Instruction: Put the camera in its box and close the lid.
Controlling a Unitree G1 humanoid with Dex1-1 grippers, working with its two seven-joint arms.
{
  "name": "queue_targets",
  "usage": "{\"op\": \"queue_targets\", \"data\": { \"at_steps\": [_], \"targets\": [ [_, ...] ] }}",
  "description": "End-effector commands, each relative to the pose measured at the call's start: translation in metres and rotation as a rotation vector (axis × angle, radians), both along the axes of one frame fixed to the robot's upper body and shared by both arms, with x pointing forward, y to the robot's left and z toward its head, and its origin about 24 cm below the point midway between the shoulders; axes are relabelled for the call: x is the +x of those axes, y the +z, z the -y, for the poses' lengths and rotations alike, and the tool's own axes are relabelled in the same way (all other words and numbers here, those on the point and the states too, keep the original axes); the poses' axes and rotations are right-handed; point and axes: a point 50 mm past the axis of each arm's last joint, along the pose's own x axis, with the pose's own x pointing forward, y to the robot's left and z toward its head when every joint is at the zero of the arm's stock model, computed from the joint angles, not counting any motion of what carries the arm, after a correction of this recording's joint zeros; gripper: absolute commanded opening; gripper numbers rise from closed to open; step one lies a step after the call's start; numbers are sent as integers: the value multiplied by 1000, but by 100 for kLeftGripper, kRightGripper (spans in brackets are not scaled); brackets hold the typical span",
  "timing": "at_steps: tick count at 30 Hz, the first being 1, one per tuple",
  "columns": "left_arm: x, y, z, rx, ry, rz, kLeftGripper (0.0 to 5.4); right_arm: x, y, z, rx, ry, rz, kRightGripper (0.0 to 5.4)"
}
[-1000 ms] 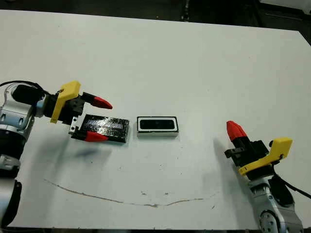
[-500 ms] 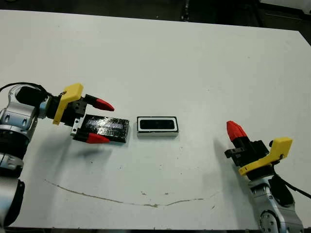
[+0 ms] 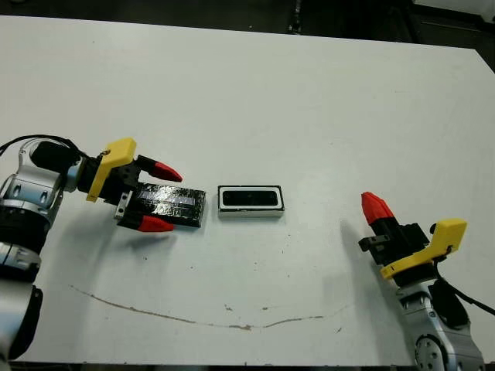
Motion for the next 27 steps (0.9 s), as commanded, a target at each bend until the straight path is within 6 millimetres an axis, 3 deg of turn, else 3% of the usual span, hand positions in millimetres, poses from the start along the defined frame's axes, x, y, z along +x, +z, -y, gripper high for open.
{"op": "queue_targets", "data": {
  "at_steps": [1, 14, 17, 27],
  "targets": [
    [2, 1, 1, 17, -5, -7, 540, -2, -3, 4, -8, -11, -27, 1],
    [2, 2, -1, 68, 48, 7, 540, -3, -3, 3, -11, 1, -34, 1],
    [2, 1, -1, 70, 66, -8, 517, -2, -3, 3, -15, 3, -34, 0],
    [1, -7, -6, -9, 147, -69, 368, -2, -4, 3, -2, 12, -37, 0]
  ]
}}
